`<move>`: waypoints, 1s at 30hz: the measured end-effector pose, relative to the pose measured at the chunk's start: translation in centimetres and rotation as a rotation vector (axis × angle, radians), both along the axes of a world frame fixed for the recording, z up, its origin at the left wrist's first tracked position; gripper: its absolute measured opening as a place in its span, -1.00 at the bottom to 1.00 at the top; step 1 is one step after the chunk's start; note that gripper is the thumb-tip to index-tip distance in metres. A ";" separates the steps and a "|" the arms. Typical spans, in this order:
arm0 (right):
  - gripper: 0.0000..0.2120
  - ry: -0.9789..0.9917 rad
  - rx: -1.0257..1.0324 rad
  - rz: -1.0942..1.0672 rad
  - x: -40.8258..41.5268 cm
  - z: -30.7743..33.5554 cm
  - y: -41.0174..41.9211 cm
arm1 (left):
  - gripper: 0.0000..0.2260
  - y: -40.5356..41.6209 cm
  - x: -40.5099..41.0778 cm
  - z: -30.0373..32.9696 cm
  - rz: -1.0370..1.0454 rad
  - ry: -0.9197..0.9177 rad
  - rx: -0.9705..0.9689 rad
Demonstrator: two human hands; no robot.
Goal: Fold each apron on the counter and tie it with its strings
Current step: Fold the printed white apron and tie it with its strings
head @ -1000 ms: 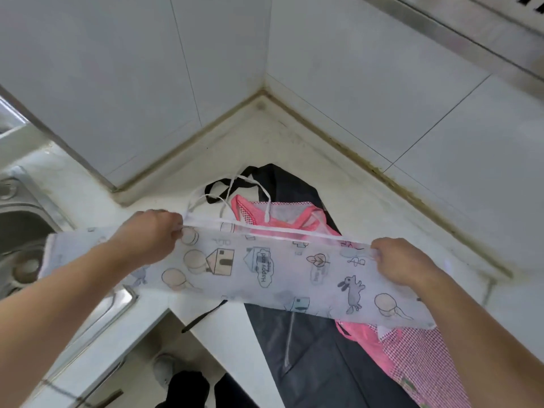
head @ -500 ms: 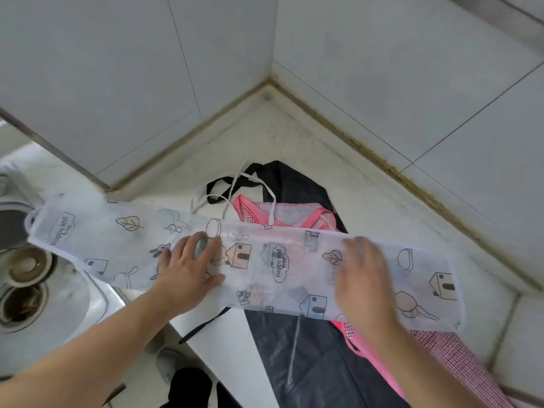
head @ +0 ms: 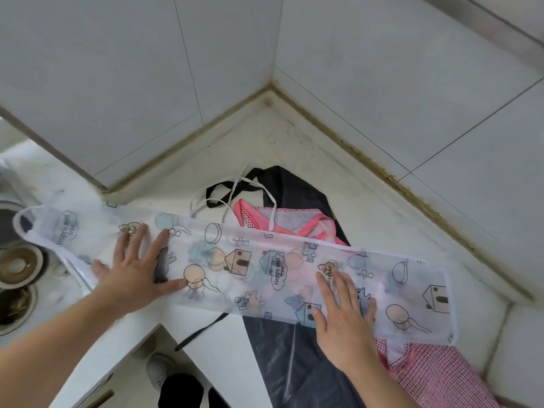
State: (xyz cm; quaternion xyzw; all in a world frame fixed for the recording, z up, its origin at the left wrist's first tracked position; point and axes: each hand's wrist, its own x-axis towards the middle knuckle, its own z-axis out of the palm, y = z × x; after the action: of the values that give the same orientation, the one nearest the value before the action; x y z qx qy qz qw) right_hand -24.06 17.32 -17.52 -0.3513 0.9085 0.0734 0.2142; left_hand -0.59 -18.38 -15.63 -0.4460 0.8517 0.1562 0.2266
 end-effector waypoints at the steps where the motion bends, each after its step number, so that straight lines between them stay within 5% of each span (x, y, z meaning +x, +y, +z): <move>1: -0.33 -0.002 0.001 -0.004 0.0 0.2 -0.1 | 0.11 -0.2 0.3 -0.2 -0.010 0.003 -0.006; 9: -0.21 -0.009 0.077 -0.114 -0.3 3.5 -5.5 | -0.02 2.0 -0.1 -0.3 -0.163 0.228 -0.098; 14: -0.56 -0.156 -0.315 -0.055 0.4 5.6 -14.7 | 0.00 5.1 -1.8 -1.2 -0.136 0.197 0.017; 18: -0.51 -0.497 -0.551 -0.117 1.4 6.4 -23.8 | 0.04 5.6 -1.7 -1.7 -0.120 0.144 0.033; 24: -0.38 -0.752 -0.362 -0.049 3.5 4.7 -32.7 | 0.03 5.5 -2.0 -1.6 -0.111 0.111 0.053; 30: -0.68 -0.808 -0.322 -0.355 3.1 4.7 -34.8 | 0.03 5.5 -2.0 -1.4 -0.118 0.077 0.069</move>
State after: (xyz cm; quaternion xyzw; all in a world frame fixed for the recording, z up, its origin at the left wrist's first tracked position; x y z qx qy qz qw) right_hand -20.92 -17.46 -12.79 -0.2198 0.7980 -0.2491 0.5029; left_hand -2.55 -12.88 -17.05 -0.3807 0.8786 0.1888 0.2178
